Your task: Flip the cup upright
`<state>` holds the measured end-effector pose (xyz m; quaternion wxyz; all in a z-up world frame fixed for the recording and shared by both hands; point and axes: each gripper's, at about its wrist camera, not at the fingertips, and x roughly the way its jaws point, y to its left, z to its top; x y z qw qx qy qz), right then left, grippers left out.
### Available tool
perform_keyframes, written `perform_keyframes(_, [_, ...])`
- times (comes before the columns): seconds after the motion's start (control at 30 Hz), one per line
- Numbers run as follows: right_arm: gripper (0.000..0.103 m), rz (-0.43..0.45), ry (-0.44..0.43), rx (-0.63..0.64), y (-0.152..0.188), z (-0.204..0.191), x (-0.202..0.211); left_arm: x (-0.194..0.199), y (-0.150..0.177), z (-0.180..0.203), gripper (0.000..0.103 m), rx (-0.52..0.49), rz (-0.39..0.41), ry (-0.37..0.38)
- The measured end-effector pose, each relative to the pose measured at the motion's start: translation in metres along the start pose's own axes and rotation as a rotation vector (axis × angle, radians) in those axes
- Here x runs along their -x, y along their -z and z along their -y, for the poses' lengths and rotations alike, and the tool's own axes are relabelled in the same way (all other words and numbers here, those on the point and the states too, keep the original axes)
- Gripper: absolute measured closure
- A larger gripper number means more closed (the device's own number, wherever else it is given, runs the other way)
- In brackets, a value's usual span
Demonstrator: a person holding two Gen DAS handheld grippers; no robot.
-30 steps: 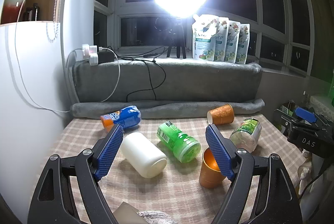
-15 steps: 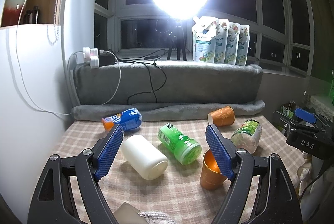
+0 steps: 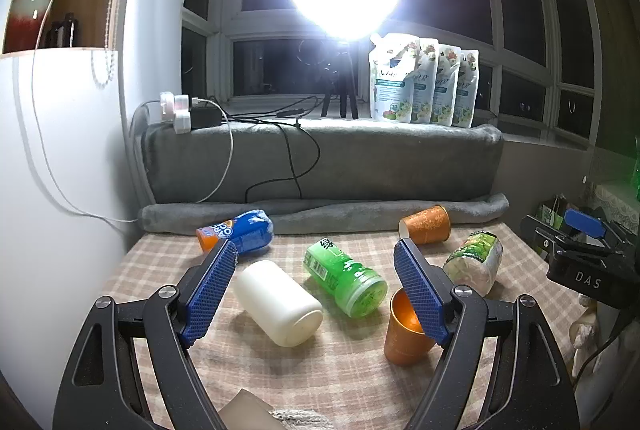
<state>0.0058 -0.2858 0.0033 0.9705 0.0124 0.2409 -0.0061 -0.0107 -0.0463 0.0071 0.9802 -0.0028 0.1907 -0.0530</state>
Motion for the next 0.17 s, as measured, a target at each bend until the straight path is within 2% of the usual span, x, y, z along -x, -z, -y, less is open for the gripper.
perform_keyframes(0.17, [0.008,-0.001,0.0,0.0,-0.0013,-0.0012,0.0001,0.0,0.0003,-0.0002,0.022,-0.002,0.001,0.0])
